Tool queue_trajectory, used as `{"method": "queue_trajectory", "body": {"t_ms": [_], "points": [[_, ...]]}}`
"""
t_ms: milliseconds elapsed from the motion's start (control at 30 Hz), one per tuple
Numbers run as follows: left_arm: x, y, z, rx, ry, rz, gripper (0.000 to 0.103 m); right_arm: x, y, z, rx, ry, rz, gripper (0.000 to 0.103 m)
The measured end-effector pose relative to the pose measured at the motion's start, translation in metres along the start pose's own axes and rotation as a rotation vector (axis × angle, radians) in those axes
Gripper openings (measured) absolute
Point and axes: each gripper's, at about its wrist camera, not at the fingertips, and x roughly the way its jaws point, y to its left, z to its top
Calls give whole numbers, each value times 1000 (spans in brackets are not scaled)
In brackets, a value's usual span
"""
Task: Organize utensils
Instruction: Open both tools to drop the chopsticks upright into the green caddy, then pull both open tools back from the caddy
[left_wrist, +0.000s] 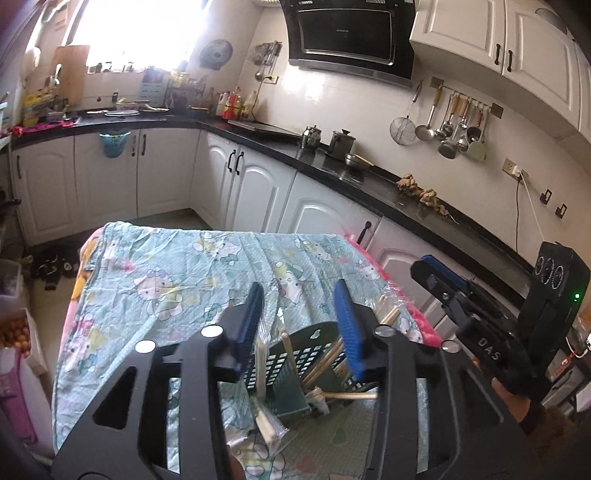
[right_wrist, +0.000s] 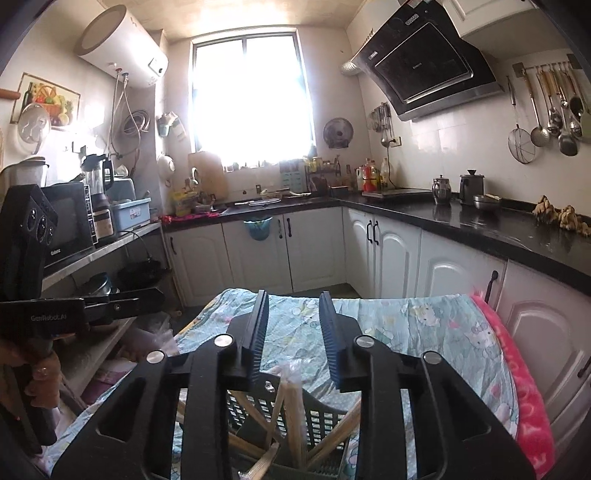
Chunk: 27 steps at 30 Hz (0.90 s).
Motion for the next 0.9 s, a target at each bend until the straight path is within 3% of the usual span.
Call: {"method": "queue_trajectory", "body": {"t_ms": [367, 600, 900], "points": [[-35, 7, -2, -61, -66, 21, 91, -30, 8, 4, 12, 14, -28, 63], [-59, 1, -12, -62, -96, 61, 92, -53, 14, 0, 25, 30, -63, 80], [-75, -9, -41, -61, -81, 107, 92, -82, 19, -18, 42, 56, -84, 92]]}}
